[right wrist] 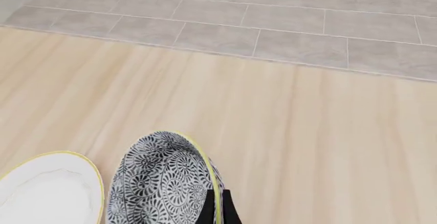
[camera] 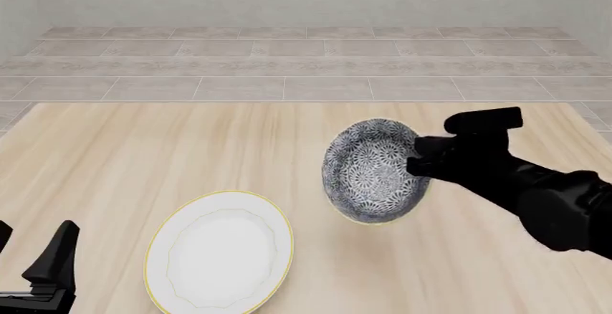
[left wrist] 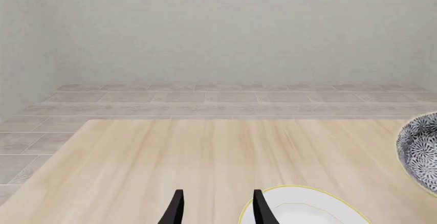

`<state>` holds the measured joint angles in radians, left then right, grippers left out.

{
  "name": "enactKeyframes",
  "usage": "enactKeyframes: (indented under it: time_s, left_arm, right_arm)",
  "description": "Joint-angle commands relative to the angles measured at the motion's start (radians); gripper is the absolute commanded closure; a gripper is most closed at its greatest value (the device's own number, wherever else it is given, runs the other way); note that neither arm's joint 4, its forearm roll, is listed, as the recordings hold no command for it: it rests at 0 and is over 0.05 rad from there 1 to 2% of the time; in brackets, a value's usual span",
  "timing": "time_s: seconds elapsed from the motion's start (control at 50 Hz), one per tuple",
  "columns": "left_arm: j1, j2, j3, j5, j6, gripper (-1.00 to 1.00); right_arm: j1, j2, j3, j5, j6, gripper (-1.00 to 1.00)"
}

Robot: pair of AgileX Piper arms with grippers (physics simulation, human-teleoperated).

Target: Put the bowl on the plate.

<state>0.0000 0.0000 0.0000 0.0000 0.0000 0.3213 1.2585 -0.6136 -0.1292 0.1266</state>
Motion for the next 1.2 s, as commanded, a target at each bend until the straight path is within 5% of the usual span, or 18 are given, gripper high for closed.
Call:
enactKeyframes:
  time_s: [0.02, 0.28, 1.2]
  left_arm:
    - [0.0, 0.0, 0.0, 0.0, 0.0, -1.0]
    - [0.0, 0.0, 0.0, 0.0, 0.0, -1.0]
    - [0.0, 0.0, 0.0, 0.0, 0.0, -1.0]
  right_arm:
    - [-0.002, -0.047, -0.041, 0.021, 0.04, 1.0]
    - [0.013, -0.104, -0.106, 0.049, 0.076, 1.0]
    - [0.174, 0.042, -0.261, 0.035, 0.165, 1.0]
